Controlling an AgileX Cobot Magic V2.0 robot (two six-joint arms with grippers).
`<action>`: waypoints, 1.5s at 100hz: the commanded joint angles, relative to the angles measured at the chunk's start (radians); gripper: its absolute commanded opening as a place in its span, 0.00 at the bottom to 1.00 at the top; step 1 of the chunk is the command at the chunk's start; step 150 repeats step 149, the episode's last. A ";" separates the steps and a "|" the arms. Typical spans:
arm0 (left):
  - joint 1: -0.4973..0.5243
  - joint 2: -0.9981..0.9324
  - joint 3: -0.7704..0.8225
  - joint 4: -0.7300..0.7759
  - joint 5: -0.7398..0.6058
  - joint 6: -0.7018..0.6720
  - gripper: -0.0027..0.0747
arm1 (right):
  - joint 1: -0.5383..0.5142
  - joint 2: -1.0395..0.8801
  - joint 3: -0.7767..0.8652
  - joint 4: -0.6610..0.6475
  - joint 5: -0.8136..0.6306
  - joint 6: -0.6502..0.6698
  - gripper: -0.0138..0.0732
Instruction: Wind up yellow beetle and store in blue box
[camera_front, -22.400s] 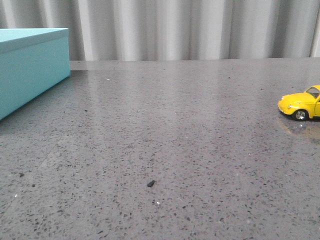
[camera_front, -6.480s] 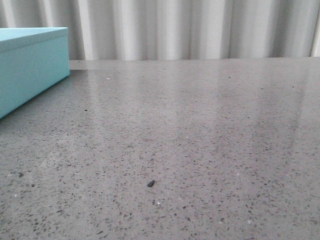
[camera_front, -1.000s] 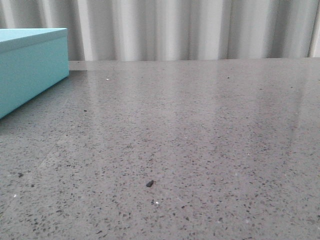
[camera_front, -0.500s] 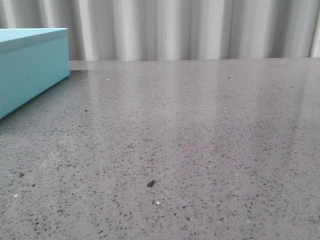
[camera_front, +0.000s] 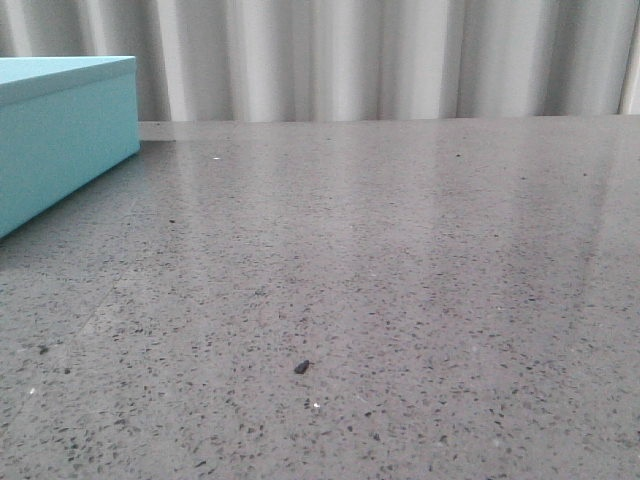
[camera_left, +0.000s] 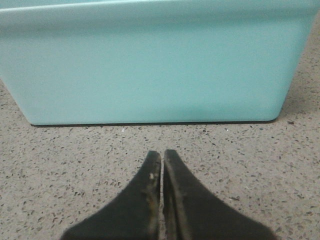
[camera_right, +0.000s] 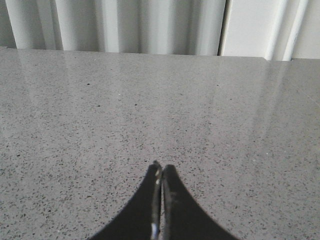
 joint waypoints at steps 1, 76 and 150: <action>0.001 -0.030 0.025 0.000 -0.052 -0.014 0.01 | 0.002 -0.016 -0.028 -0.014 -0.084 -0.009 0.09; 0.001 -0.030 0.025 0.000 -0.052 -0.014 0.01 | 0.002 -0.016 0.218 0.017 -0.218 0.001 0.09; 0.001 -0.030 0.025 0.000 -0.054 -0.014 0.01 | 0.002 -0.016 0.218 0.017 -0.110 0.001 0.09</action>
